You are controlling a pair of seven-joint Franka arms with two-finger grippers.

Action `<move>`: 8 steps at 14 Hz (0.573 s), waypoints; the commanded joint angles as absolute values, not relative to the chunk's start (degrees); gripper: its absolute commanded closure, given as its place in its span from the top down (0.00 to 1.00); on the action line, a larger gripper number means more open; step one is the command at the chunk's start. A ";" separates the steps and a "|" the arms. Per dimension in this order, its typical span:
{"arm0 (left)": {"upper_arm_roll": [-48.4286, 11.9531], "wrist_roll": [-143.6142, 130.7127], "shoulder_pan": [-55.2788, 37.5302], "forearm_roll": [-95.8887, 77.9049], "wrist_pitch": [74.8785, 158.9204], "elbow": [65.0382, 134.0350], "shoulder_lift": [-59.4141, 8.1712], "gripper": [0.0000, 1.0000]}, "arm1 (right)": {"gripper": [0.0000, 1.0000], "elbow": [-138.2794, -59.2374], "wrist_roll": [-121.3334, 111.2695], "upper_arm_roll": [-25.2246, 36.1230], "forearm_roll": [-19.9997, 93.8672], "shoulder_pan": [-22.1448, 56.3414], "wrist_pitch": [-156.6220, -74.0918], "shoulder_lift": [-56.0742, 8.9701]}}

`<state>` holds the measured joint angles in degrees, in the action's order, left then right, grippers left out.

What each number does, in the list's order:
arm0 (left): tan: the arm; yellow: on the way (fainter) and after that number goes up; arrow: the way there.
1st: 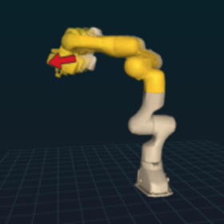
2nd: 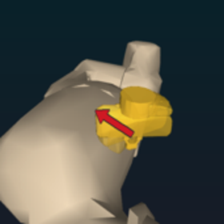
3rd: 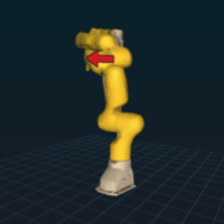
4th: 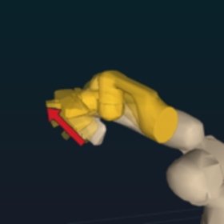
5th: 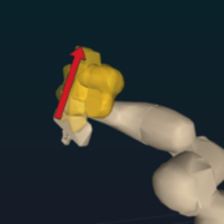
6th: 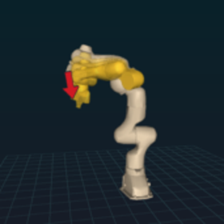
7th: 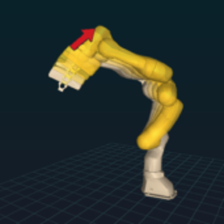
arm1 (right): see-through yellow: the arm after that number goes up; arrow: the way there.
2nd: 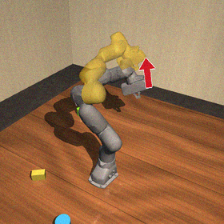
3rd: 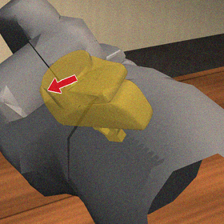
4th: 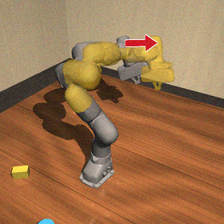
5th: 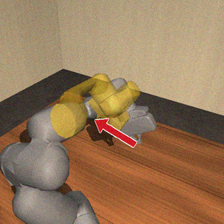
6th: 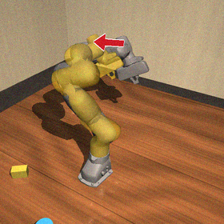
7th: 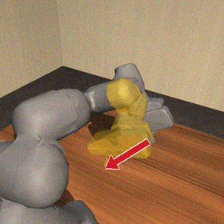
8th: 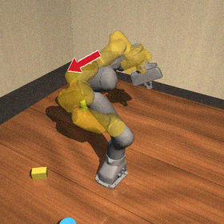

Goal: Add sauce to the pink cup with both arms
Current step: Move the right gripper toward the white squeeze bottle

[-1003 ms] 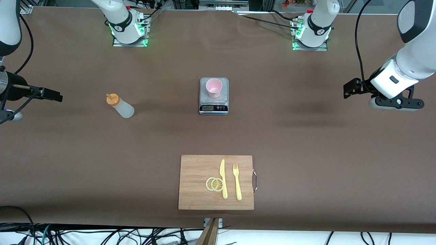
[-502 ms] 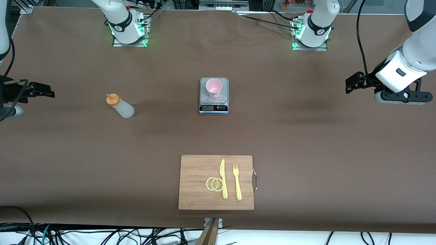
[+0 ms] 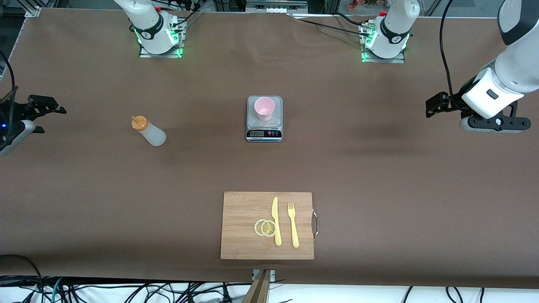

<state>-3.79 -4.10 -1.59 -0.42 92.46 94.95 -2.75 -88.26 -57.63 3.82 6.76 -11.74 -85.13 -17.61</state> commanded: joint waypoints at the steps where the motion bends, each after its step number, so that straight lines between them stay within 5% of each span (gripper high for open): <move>1: -3.87 -4.57 -1.41 0.09 91.32 93.25 -3.51 1.00 | 1.00 -89.64 -71.40 3.34 12.63 -16.60 -85.52 -20.82; 8: -3.60 -4.48 -1.41 0.09 91.32 93.25 -3.78 1.00 | 1.00 -98.69 -99.45 3.34 25.91 -23.11 -87.54 -23.55</move>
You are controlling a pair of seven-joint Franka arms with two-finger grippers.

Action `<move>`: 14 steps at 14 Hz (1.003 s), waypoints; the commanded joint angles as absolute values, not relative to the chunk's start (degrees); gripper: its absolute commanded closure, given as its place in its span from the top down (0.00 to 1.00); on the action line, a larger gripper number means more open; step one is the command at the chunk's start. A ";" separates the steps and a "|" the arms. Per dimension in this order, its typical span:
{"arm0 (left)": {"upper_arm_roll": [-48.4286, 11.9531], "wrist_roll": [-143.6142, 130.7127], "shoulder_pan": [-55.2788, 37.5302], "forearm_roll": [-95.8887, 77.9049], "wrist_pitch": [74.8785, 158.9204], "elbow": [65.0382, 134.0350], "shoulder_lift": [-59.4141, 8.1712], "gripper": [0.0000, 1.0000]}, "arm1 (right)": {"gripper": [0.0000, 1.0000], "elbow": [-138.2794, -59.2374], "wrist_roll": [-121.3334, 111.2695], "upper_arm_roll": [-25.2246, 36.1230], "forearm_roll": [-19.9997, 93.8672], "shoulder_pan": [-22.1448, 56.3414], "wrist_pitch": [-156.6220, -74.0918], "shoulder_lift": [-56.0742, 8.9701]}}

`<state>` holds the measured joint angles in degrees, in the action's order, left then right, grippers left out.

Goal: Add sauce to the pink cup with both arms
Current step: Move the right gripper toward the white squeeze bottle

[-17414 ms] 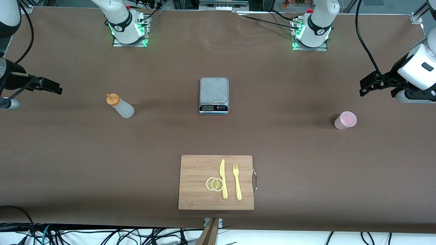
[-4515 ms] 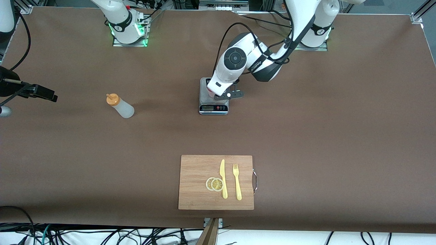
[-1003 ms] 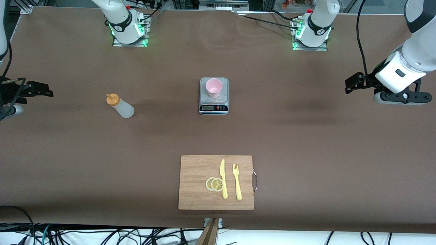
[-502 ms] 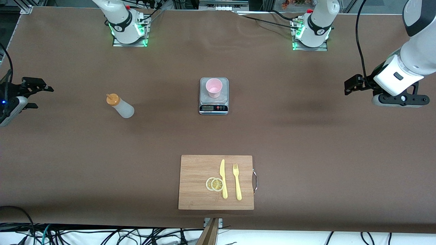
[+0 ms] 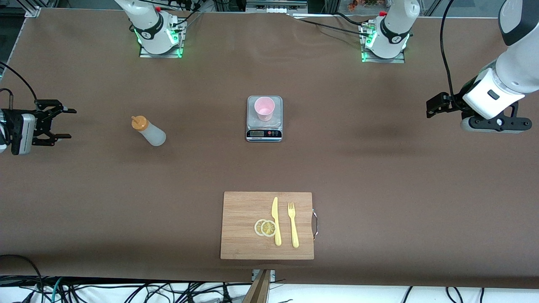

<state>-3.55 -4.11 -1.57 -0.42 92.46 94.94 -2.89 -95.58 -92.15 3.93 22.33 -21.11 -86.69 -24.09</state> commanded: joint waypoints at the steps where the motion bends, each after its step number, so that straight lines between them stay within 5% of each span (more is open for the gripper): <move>1: -3.60 -4.48 -1.41 0.09 91.41 93.25 -3.78 1.00 | 1.00 -99.31 -103.23 3.34 27.75 -23.99 -87.63 -24.51; 7: -3.60 -4.48 -1.32 0.09 91.49 93.34 -3.78 1.00 | 1.00 -101.34 -129.52 3.34 38.84 -28.30 -87.10 -34.09; 14: -3.60 -4.31 -1.32 0.00 91.41 93.43 -3.78 1.00 | 1.00 -105.55 -140.71 2.81 45.96 -29.18 -86.66 -36.74</move>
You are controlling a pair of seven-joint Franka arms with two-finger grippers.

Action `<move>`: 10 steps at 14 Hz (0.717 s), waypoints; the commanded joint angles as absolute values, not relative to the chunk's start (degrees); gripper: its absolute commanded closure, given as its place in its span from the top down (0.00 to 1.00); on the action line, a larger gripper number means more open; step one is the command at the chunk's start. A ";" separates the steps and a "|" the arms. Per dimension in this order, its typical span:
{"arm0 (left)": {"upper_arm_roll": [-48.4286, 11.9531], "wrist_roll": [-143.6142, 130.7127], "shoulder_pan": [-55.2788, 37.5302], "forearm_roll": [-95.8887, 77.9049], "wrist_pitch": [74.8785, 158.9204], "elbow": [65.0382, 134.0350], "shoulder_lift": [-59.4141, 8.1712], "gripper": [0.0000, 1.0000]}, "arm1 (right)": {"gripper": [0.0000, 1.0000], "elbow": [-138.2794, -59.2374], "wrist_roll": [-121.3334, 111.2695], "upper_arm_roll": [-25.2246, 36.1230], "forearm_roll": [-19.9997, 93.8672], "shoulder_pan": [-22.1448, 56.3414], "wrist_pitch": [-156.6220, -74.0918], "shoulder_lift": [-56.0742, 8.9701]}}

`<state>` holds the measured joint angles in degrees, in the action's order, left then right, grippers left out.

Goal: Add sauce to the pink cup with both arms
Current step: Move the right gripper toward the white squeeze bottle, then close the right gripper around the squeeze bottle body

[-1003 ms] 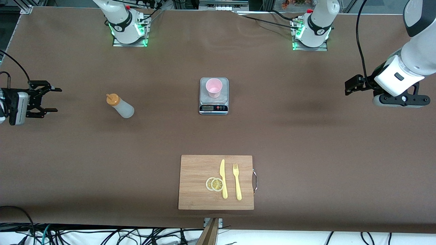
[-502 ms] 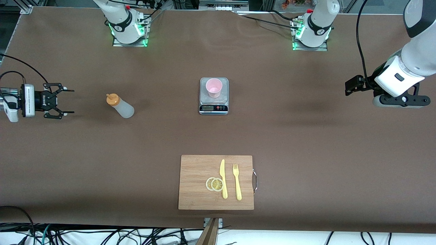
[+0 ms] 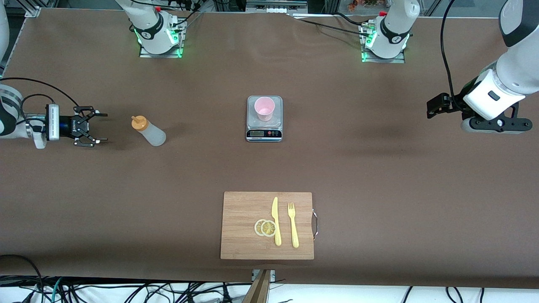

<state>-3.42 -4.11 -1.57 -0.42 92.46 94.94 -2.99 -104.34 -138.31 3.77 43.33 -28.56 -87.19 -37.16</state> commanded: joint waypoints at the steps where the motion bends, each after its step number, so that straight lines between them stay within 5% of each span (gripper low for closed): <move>1: -3.60 -4.31 -1.32 0.00 91.49 93.43 -3.78 1.00 | 1.00 -106.17 -141.50 2.64 47.18 -28.83 -86.57 -36.91; 10: -3.60 -4.22 -1.23 0.00 91.49 93.43 -4.04 1.00 | 1.00 -111.00 -148.09 -1.67 52.12 -28.39 -86.31 -39.46</move>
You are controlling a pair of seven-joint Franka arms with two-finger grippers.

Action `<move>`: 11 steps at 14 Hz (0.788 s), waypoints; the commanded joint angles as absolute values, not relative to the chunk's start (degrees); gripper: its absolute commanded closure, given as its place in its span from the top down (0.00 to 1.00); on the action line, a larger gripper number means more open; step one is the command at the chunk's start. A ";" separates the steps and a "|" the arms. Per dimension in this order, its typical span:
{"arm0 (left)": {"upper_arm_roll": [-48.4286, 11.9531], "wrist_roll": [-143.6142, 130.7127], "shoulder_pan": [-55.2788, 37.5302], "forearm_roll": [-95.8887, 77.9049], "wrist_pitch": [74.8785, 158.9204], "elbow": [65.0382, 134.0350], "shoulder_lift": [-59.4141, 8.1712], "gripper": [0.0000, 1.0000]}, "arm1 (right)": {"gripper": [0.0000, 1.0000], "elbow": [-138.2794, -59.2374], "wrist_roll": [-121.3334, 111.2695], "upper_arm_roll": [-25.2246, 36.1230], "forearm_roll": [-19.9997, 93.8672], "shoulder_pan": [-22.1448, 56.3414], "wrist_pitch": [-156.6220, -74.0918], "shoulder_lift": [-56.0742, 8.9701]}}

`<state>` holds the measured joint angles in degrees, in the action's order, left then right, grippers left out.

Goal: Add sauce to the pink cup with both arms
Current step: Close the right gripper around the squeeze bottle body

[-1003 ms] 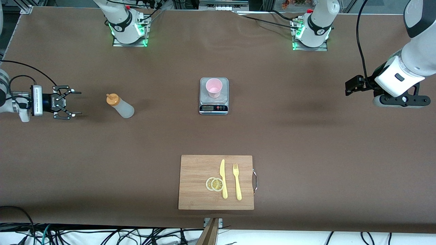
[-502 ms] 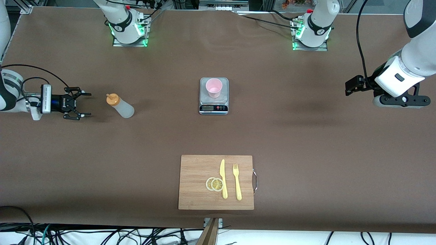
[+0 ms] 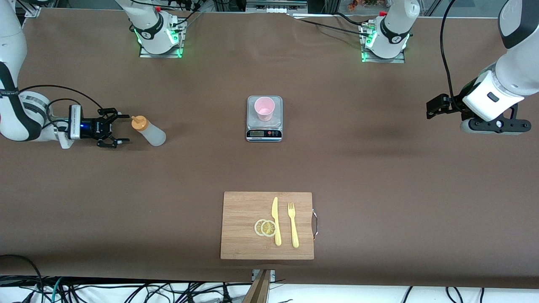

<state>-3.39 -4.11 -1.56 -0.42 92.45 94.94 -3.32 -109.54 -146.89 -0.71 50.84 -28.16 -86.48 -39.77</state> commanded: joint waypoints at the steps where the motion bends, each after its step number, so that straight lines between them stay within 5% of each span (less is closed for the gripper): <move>1: -3.60 -4.22 -1.23 0.00 91.49 93.43 -4.13 1.00 | 1.00 -111.79 -148.10 -1.76 52.12 -28.39 -86.57 -39.46; 11: -3.60 -4.13 -1.14 0.00 91.41 93.43 -4.22 1.00 | 1.00 -113.20 -150.82 -2.11 59.76 -22.86 -88.41 -40.87</move>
<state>-3.33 -4.11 -1.54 -0.42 92.45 94.94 -3.55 -112.44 -149.15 -2.07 57.98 -23.35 -87.53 -40.41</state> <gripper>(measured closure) 0.000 0.000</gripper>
